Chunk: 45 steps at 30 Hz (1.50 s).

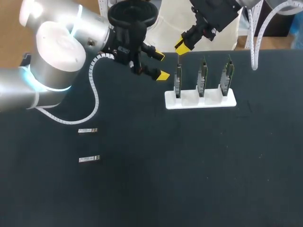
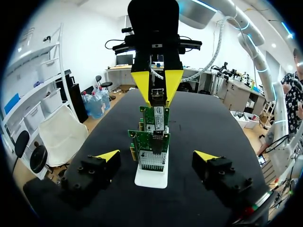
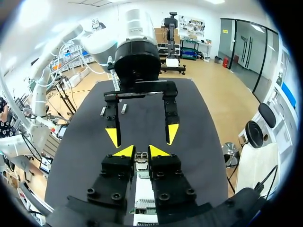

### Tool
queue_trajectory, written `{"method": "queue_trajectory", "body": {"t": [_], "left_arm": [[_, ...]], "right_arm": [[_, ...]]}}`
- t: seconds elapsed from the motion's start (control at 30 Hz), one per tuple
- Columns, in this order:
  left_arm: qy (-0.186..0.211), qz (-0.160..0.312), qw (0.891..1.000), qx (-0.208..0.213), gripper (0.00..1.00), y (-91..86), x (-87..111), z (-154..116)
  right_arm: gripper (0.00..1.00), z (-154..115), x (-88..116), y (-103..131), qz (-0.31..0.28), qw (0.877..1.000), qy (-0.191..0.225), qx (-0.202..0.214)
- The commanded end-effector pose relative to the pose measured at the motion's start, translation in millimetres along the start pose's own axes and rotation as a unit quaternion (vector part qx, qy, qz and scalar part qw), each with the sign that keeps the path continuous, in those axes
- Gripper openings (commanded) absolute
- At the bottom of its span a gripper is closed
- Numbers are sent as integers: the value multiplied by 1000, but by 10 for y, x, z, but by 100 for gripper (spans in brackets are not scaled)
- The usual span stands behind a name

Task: Pick up the optical module with the left hand, and insert it into the network port with the right hand.

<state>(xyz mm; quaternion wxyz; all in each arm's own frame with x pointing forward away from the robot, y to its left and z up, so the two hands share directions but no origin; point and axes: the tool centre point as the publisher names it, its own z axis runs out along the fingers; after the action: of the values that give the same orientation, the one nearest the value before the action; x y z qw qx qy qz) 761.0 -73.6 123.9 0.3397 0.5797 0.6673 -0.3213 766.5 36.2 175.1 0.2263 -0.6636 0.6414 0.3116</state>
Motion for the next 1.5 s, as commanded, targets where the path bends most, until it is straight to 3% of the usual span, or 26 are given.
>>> {"method": "queue_trajectory", "body": {"t": [0.03,1.5], "left_arm": [[2,-1,1000,-1,100,-3,-7,5],[2,-1,1000,-1,100,-3,-7,5]], "right_arm": [[0,18,3,18,0,1000,2,2],[0,65,43,-38,-10,1000,15,11]]}}
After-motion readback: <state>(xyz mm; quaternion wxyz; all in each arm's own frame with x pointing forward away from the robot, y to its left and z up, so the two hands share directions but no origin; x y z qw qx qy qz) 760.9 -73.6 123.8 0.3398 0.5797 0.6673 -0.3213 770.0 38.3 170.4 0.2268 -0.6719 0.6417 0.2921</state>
